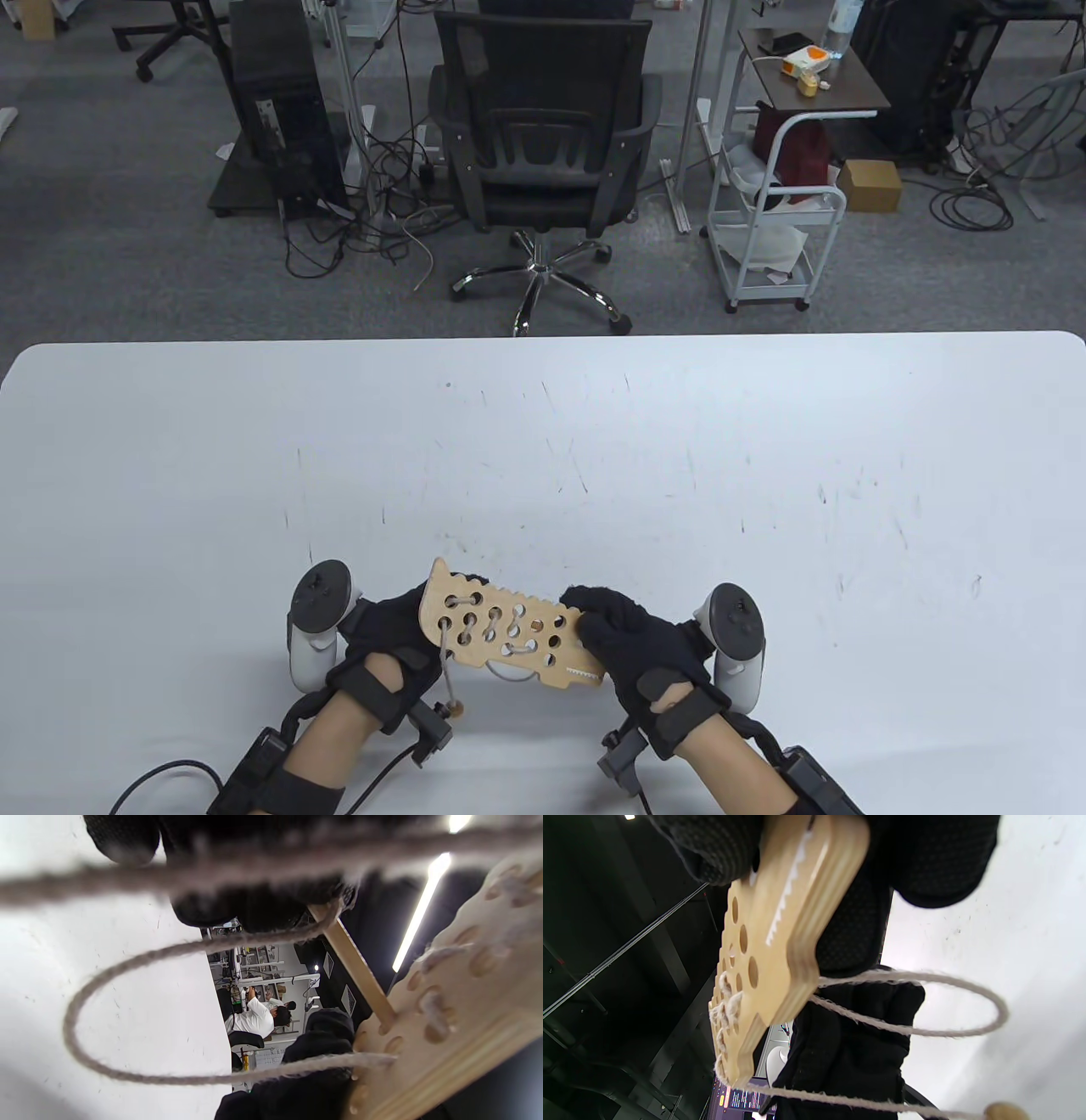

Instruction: Thread rope through all holes on crocodile lacing toy

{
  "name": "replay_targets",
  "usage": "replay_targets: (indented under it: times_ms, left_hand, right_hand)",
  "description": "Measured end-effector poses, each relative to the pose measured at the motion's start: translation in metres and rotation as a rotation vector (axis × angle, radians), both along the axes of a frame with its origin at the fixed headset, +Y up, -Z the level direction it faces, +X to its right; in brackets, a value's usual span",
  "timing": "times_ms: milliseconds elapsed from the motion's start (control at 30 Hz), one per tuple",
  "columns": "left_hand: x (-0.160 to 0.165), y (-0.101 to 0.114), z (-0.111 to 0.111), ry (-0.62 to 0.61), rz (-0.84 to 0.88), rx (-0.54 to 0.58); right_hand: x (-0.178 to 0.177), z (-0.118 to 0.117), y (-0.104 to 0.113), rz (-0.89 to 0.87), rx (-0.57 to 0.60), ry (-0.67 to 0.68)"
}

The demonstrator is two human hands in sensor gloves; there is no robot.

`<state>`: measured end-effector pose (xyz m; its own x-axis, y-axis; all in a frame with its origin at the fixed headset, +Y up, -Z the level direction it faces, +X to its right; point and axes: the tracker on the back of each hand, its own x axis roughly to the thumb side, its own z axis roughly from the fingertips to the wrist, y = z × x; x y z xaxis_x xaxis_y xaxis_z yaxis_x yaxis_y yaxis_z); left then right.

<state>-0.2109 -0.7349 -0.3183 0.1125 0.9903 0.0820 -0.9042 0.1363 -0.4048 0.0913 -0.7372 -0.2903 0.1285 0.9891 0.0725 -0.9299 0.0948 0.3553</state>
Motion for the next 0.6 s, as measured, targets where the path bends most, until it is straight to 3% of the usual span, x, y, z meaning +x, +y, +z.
replay_targets:
  times_ms: [300,600]
  left_hand:
    - [0.006,0.009,0.007,-0.014,-0.013,0.058]
    - [0.017,0.008,0.012,-0.122,0.109,-0.010]
  right_hand:
    - [-0.004,0.000,-0.002,0.014,0.000,0.007]
    - [-0.004,-0.001,-0.006,0.050,0.010,-0.017]
